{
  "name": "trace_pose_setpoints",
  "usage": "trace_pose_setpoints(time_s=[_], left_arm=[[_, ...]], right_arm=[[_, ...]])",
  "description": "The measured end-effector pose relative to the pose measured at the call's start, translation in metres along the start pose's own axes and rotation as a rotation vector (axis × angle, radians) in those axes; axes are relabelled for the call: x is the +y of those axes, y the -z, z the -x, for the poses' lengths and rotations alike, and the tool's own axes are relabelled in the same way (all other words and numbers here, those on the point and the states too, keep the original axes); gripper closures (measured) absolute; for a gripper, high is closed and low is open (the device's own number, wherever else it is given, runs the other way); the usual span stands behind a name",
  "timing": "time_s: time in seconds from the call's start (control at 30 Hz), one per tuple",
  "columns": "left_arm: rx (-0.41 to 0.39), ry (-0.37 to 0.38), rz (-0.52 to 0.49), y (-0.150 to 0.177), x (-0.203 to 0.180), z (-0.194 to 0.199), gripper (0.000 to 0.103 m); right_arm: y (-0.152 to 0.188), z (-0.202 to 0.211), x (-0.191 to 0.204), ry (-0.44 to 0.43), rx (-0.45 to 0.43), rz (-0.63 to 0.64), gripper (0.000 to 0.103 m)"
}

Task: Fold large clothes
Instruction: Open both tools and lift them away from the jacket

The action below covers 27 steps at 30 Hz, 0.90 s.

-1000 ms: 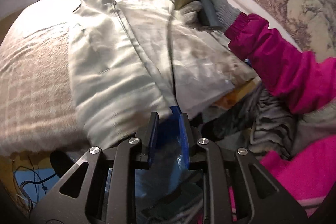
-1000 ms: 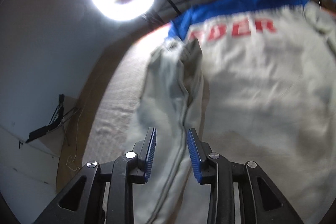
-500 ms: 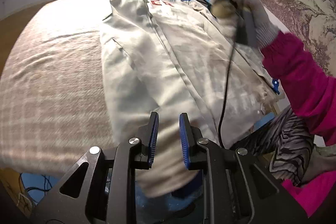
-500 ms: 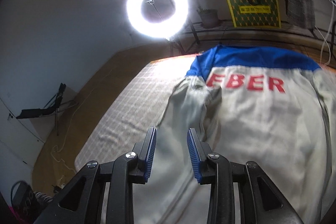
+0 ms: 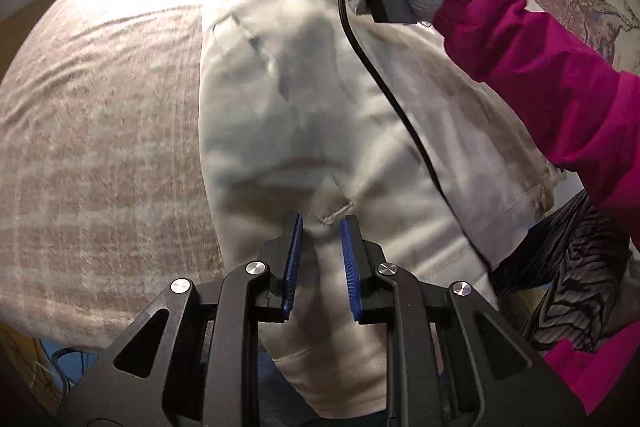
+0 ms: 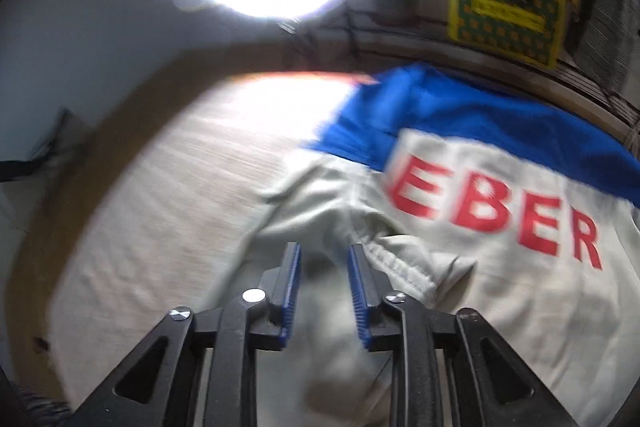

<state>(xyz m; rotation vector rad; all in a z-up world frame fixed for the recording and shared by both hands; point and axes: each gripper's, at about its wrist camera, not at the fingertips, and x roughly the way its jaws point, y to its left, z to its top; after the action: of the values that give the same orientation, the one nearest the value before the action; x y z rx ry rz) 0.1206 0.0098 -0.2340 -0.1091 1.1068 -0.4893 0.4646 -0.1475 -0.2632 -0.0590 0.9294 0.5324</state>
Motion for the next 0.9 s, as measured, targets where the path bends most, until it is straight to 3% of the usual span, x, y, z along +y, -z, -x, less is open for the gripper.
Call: trace_pose_setpoints(time_s=[0.03, 0.13, 0.23, 0.33, 0.53, 0.6, 0.7, 0.8, 0.9], left_arm=[[-0.023, 0.002, 0.0, 0.004, 0.0, 0.001, 0.084], [-0.046, -0.029, -0.066, 0.012, -0.009, 0.001, 0.083], [-0.042, -0.054, -0.1, 0.011, -0.016, 0.001, 0.083], [-0.059, -0.019, -0.076, 0.01, -0.016, 0.01, 0.083], [-0.138, 0.078, -0.028, 0.019, -0.029, 0.025, 0.083], [-0.124, 0.094, -0.075, 0.027, -0.046, 0.022, 0.083], [-0.088, 0.06, -0.161, 0.039, -0.065, 0.008, 0.083], [-0.077, 0.035, -0.188, 0.046, -0.067, -0.002, 0.083], [-0.049, 0.044, -0.15, 0.039, -0.065, 0.002, 0.083]], right_arm=[[0.004, -0.003, -0.006, -0.017, -0.014, -0.021, 0.096], [0.005, -0.001, -0.007, -0.023, -0.028, -0.02, 0.096], [0.002, 0.007, -0.002, -0.025, -0.015, -0.022, 0.089], [0.005, 0.034, -0.001, -0.058, -0.055, -0.051, 0.082], [0.017, 0.114, -0.004, -0.126, -0.137, -0.081, 0.079], [0.025, 0.143, -0.004, -0.131, -0.164, -0.077, 0.079], [0.039, 0.191, -0.009, -0.136, -0.207, -0.078, 0.077], [0.061, 0.235, -0.013, -0.109, -0.241, -0.089, 0.068], [0.09, 0.273, -0.024, -0.099, -0.272, -0.112, 0.055]])
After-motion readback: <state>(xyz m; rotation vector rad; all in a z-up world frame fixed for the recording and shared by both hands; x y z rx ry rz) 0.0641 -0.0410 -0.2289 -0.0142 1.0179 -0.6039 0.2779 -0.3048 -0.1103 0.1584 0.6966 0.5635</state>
